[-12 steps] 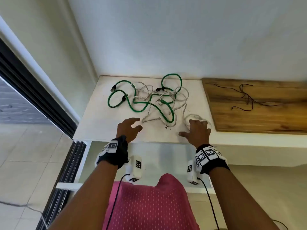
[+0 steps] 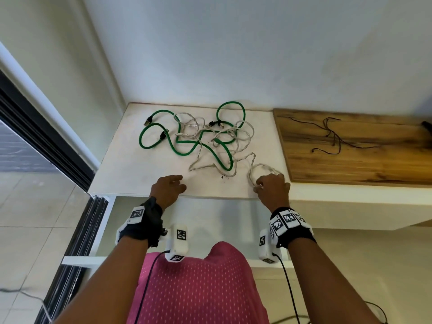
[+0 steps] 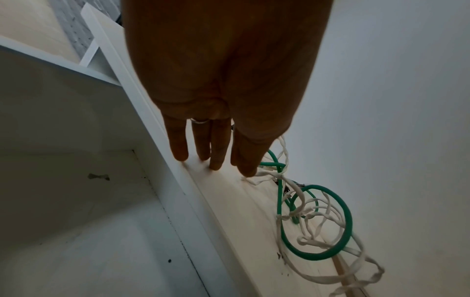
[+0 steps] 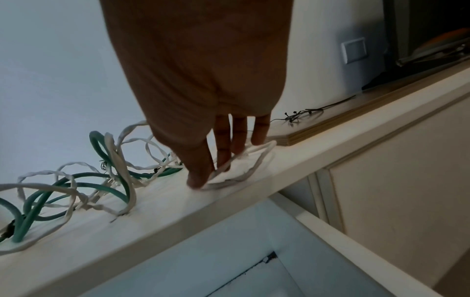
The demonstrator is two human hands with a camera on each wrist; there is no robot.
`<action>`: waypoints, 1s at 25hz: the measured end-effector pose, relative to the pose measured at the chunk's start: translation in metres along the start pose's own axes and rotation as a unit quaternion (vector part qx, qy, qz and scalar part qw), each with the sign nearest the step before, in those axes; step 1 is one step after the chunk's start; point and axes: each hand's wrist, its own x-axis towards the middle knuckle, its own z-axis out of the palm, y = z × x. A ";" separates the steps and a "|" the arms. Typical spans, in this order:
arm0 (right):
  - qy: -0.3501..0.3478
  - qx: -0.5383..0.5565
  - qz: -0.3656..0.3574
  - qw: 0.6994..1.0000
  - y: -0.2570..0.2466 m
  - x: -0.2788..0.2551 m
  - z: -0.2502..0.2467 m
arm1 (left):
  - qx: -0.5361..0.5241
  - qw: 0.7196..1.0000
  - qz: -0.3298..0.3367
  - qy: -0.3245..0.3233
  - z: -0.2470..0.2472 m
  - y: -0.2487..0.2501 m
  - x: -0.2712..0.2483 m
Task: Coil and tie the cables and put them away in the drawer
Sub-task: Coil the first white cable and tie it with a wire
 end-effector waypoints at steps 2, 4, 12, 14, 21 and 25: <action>0.164 0.125 -0.042 0.978 -0.007 -0.006 -0.006 | -0.014 1.000 -0.006 -0.024 0.000 -0.004 -0.004; 0.265 0.227 -0.083 0.933 -0.027 -0.008 -0.020 | -0.004 0.999 -0.007 -0.046 0.000 -0.008 -0.004; 0.088 0.124 -0.065 0.986 -0.101 0.043 -0.011 | -0.036 0.997 -0.017 -0.067 -0.009 -0.016 0.001; 0.158 0.211 -0.040 0.964 -0.098 0.042 -0.011 | -0.028 0.998 -0.015 -0.057 -0.009 -0.017 0.005; 0.093 0.378 -0.025 0.921 -0.054 0.038 -0.024 | 0.054 0.997 0.006 -0.058 -0.001 -0.018 -0.001; 0.117 0.318 0.056 0.939 -0.021 0.038 -0.024 | 0.108 0.993 0.011 -0.042 0.004 -0.011 -0.008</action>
